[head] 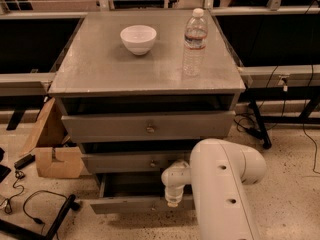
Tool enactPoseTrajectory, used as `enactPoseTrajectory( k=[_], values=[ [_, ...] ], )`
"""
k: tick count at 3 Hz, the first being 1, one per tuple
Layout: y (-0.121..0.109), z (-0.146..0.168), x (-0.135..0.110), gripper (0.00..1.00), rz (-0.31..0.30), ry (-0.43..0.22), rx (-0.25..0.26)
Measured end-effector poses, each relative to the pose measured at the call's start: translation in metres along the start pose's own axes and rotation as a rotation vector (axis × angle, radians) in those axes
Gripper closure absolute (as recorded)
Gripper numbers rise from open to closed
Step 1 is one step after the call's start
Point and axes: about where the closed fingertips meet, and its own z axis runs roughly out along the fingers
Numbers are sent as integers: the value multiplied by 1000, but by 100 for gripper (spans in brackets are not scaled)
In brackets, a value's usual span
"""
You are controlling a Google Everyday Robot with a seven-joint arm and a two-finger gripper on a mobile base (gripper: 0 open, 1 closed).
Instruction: Open bottom drawer
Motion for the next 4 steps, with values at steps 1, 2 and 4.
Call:
enactPoseTrajectory(
  k=[1, 2, 4],
  values=[
    [14, 4, 2, 100, 0, -3, -39],
    [13, 4, 2, 100, 0, -3, -39],
    [32, 8, 7, 100, -13, -10, -81]
  ],
)
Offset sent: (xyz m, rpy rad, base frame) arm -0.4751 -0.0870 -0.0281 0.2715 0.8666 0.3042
